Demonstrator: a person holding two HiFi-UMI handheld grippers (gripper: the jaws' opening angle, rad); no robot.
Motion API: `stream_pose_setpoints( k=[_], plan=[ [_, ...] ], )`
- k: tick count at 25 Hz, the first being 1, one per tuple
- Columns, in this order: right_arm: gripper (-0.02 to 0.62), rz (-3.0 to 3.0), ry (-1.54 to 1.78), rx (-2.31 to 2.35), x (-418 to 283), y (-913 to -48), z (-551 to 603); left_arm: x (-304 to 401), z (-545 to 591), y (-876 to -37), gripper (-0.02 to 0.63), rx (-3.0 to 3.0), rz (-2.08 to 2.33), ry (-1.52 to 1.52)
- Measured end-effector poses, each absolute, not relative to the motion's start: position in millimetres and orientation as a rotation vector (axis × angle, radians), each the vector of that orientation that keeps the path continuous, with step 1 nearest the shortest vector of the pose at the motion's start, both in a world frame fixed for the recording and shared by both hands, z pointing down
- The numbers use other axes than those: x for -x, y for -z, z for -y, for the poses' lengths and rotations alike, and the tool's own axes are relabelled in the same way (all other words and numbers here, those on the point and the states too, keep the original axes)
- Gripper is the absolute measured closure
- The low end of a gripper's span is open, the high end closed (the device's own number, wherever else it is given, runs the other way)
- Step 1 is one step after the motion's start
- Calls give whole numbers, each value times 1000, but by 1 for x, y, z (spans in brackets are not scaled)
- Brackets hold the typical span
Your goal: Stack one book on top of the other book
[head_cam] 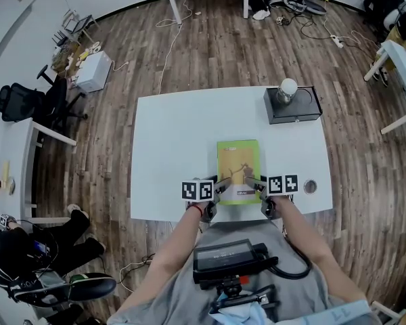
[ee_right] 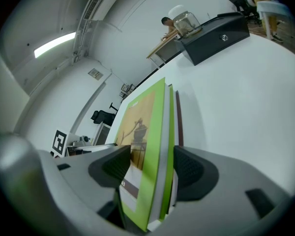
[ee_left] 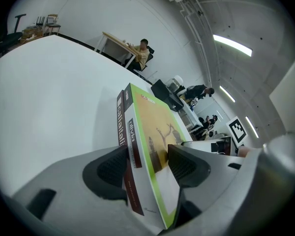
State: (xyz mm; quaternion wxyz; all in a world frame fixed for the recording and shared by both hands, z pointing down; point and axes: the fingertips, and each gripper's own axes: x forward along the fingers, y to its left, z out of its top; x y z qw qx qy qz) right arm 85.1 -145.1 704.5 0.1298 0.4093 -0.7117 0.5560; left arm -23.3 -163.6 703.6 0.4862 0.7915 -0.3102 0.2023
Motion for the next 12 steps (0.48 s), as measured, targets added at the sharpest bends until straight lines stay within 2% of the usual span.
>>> stream_pose_setpoints(
  k=[12],
  plan=[
    [340,2075,-1619,-1170,-88,-702,147,21,168,-697,342,-1997,750,-571]
  ],
)
